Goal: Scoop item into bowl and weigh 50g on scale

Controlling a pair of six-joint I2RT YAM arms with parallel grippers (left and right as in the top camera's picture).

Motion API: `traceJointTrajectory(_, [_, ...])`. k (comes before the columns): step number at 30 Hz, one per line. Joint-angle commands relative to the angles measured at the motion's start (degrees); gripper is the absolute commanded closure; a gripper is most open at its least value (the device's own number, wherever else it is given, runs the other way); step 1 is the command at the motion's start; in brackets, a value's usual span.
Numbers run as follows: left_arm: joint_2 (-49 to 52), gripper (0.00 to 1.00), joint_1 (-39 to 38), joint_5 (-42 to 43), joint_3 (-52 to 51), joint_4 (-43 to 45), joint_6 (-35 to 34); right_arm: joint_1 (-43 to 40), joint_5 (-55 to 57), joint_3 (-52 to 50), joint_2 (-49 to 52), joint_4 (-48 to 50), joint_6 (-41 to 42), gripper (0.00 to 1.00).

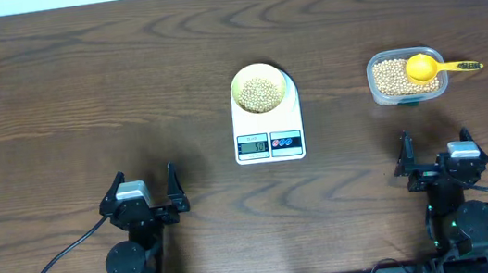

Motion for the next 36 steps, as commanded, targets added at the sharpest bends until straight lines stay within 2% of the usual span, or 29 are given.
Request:
traceJointTrajectory(1, [-0.35, 0.02, 0.28, -1.77, -0.9, -2.38, -0.07, 0.37, 0.61, -0.09, -0.57, -0.13, 0.98, 0.01])
traceJointTrajectory(36, [-0.35, 0.02, 0.28, -1.77, -0.9, -2.38, -0.07, 0.33, 0.46, -0.09, -0.57, -0.13, 0.98, 0.01])
